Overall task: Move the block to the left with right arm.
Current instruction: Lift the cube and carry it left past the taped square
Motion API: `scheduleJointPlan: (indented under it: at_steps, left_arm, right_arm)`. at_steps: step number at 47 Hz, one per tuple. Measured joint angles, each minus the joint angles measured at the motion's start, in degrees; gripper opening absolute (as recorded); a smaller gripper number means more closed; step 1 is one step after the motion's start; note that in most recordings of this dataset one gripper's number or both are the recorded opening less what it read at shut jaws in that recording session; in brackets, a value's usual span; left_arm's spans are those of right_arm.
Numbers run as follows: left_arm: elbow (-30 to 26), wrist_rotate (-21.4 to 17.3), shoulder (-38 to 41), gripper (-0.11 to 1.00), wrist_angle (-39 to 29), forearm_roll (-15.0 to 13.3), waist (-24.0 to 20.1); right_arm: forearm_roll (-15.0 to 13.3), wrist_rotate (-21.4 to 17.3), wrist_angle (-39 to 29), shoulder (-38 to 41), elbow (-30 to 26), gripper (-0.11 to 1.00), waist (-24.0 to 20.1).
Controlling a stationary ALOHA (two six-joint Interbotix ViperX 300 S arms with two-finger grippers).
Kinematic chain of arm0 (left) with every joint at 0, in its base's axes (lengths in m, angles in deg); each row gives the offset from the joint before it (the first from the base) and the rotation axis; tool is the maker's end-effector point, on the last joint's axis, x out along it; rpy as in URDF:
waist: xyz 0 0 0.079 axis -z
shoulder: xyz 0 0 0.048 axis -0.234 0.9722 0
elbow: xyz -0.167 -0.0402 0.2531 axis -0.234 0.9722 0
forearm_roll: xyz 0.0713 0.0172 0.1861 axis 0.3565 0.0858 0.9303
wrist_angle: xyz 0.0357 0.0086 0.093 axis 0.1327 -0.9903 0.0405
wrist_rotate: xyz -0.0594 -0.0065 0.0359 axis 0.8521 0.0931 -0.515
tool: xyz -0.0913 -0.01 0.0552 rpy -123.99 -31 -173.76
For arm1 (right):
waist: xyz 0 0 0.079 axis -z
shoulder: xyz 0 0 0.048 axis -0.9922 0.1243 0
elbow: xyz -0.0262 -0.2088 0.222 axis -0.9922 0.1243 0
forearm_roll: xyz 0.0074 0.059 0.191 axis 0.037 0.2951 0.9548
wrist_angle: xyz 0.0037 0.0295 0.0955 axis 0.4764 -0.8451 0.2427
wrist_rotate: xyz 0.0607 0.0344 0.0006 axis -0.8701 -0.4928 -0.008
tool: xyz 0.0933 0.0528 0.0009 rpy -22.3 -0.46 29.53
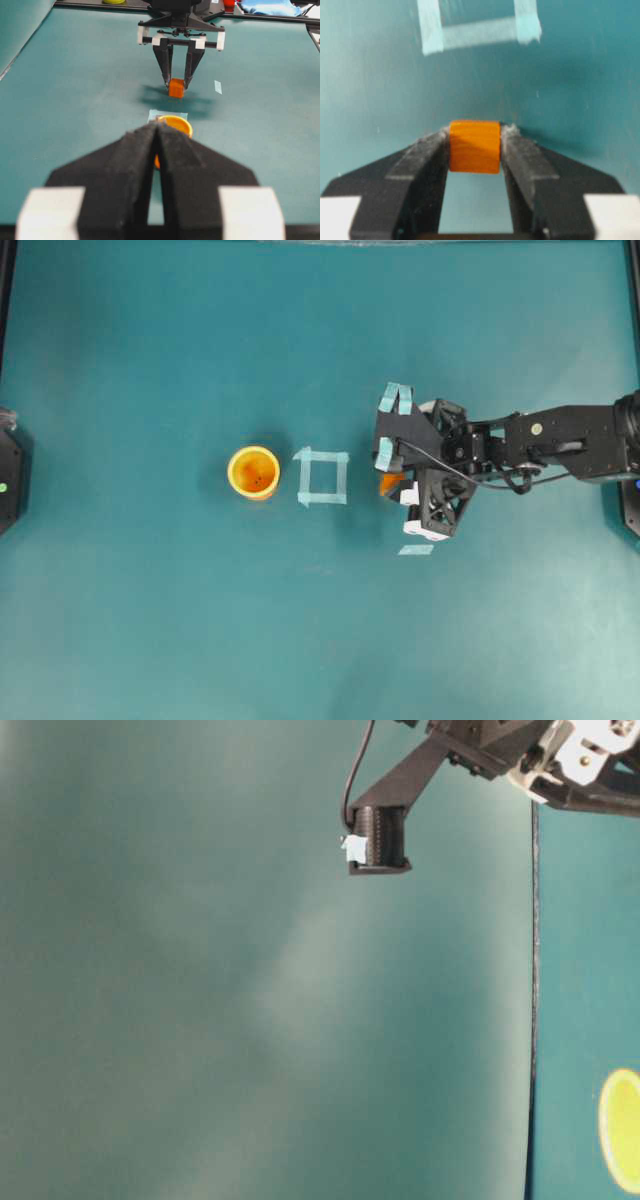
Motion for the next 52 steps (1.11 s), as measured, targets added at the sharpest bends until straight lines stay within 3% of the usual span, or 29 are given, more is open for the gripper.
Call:
scheduleJointPlan:
  at_steps: [18,27,33,40,52]
  left_arm:
    - [0.0,0.0,0.0,0.00,-0.1,0.0,0.0]
    - [0.1,0.0,0.0,0.00,-0.3,-0.1,0.0]
    - [0.1,0.0,0.0,0.00,-0.4,0.0,0.0]
    - [0.0,-0.1,0.0,0.00,-0.4,-0.1,0.0]
    - [0.0,-0.1,-0.1,0.00,-0.4,-0.1,0.0]
  right_arm:
    - [0.0,-1.2,-19.5,-13.3,-3.6,0.40,0.0]
    - [0.0,-1.3,-24.5,-19.0,-3.6,0.40,0.0]
    - [-0.1,-1.1,-22.6,-20.7,-4.5,0.40,0.1]
    - [-0.9,-0.9,-13.8,-19.5,-6.7,0.40,0.0]
    - [-4.0,-0.7,-1.3,-9.2,-17.1,0.40,0.1]
